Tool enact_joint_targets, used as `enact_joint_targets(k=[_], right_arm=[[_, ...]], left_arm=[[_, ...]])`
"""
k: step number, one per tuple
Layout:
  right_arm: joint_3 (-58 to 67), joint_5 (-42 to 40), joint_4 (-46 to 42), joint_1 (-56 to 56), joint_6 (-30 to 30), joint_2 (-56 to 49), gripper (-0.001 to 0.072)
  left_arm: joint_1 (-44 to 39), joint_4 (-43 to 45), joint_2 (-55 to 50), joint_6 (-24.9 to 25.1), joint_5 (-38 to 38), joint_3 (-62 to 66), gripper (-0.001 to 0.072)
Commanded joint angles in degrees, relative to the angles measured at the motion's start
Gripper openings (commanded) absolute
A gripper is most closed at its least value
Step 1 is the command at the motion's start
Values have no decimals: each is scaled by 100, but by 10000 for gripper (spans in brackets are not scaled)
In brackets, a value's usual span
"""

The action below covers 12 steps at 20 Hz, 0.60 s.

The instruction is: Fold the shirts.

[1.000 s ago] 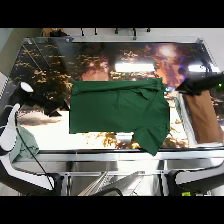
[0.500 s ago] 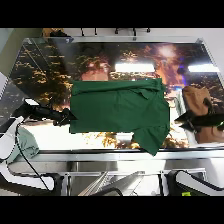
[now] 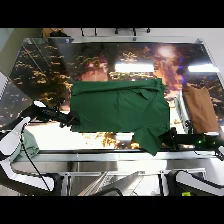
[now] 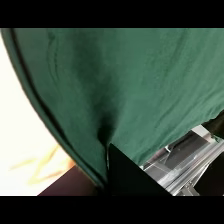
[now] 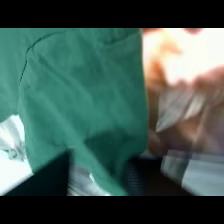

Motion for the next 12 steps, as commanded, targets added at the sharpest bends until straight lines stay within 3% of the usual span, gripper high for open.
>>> enact_joint_targets(k=[1, 2, 3, 7, 12], right_arm=[[-70, -238, 1154, 0, -922, -398, 171], [44, -11, 1259, 0, -994, -433, 62], [155, 216, 1241, 0, -986, -389, 23], [227, 702, 514, -9, -295, 684, 22], [223, 876, -1755, 398, 1408, 2658, 22]], left_arm=[[37, -4, -2, 37, -81, 35, 18], [52, -2, 2, 31, -210, 98, 17], [105, 11, 48, 26, -348, 144, 15], [407, 807, 852, -413, -494, -114, 13], [861, 1801, 1991, -815, -1088, -863, 14]])
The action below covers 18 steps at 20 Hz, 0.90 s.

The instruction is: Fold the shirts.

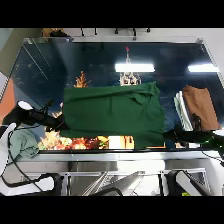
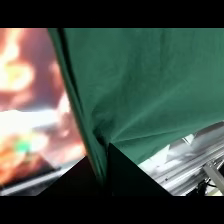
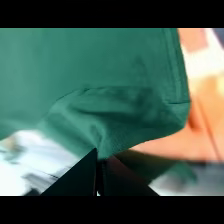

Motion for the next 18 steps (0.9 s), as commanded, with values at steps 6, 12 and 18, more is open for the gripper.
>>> enact_joint_targets(k=[6, 12, 18], right_arm=[[81, -319, -1480, 984, 848, 1408, 21], [1506, -1956, 629, 2041, -846, -605, 22], [3506, -2750, 651, 2968, -1200, -3115, 22]], left_arm=[[468, 774, 960, -280, -181, -717, 14], [-160, 715, 116, -343, -197, 1060, 15], [-393, 728, -1346, -614, -76, 3056, 15]])
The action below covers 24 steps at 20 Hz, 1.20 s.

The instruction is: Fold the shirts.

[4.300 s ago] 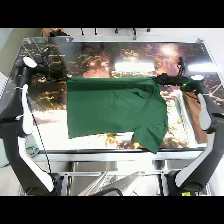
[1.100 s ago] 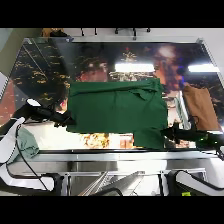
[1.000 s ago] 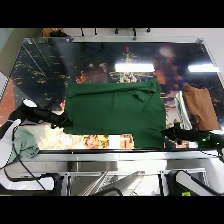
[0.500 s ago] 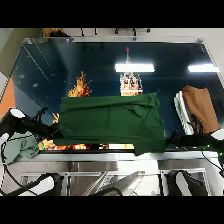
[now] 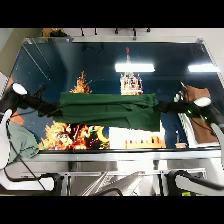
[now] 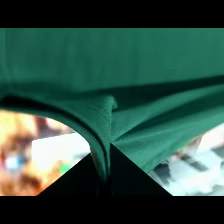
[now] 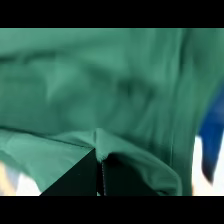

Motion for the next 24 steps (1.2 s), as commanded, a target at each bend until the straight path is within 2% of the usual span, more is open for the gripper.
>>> enact_joint_targets(k=[1, 5, 10, 11, 12, 13, 14, 15, 16, 20, 21, 24], right_arm=[[1045, -435, 175, 310, -247, -1331, 22], [1355, -743, 114, 308, -247, -1915, 22], [1355, -1054, 63, 299, -271, -1961, 32], [1355, -1045, 39, 299, -271, -1956, 177], [1377, -944, -24, 293, -269, -1917, 377], [1432, -726, -136, 245, -267, -1840, 404], [1521, -398, -186, 133, -262, -1733, 416], [1593, -116, -177, -24, -177, -1615, 529], [1613, 118, -175, -238, 2, -1475, 653], [1565, 1239, -195, -1019, 83, -1410, 661], [1464, 1364, -197, -1086, 81, -1443, 705], [1110, 1303, -127, -1003, 50, -1613, 705]], left_arm=[[2, -24, -813, -219, 179, 1088, 15], [17, -31, -1762, -295, 11, 1941, 15], [-76, -33, -2535, -396, -105, 2702, 17], [-81, -39, -2623, -433, -192, 2857, 21], [-79, -39, -2656, -450, -302, 2990, 27], [-79, -33, -2656, -442, -407, 3108, 258], [-74, -20, -2656, -472, -525, 3322, 627], [-28, -11, -2656, -557, -575, 3536, 692], [33, -28, -2656, -640, -619, 3777, 692], [275, -31, -2603, -1045, -673, 4570, 692], [341, -37, -2507, -1045, -643, 4503, 692], [367, -44, -2173, -1027, -415, 4006, 691]])
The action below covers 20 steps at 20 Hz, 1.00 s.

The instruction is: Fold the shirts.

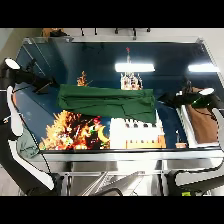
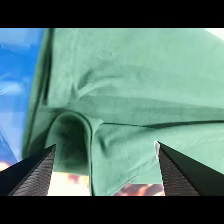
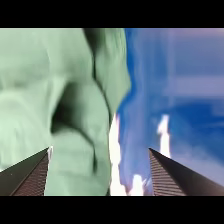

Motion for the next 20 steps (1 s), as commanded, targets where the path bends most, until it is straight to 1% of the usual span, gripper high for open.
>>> enact_joint_targets(k=[1, 3, 6, 7, 8, 9, 10, 11, 12, 13, 14, 17, 20], right_arm=[[-234, 219, 59, 39, 0, -240, 705], [-232, -83, 155, 339, -70, -483, 704], [-210, -800, 640, 802, -393, -778, 703], [-164, -997, 772, 916, -474, -837, 690], [-76, -1086, 881, 1003, -546, -866, 550], [46, -1084, 925, 1067, -662, -872, 310], [227, -1054, 918, 1132, -667, -866, 195], [431, -911, 907, 1174, -667, -857, 55], [658, -706, 885, 1196, -664, -850, 23], [909, -446, 798, 1198, -560, -828, 23], [1102, -177, 717, 1193, -407, -774, 22], [1606, 481, 111, 1045, 57, -391, 22], [2288, 1274, 52, 564, 243, -20, 21]], left_arm=[[35, -17, 326, -33, 264, -326, 691], [-92, -17, 428, -24, 404, -450, 691], [-393, -22, 420, -22, 396, -407, 691], [-509, -17, 415, -7, 437, -409, 691], [-680, -20, 407, 24, 474, -409, 690], [-841, -15, 393, 46, 557, -409, 690], [-1005, -72, 361, 50, 673, -409, 669], [-1191, -284, 289, 63, 800, -409, 492], [-1392, -496, 195, 61, 916, -409, 262], [-1596, -675, 74, 114, 1069, -407, 12], [-1895, -835, -79, 229, 1252, -409, 17], [-2848, -960, -640, 210, 1867, -407, 17], [-3757, -1462, -1126, 212, 2396, -402, 16]])
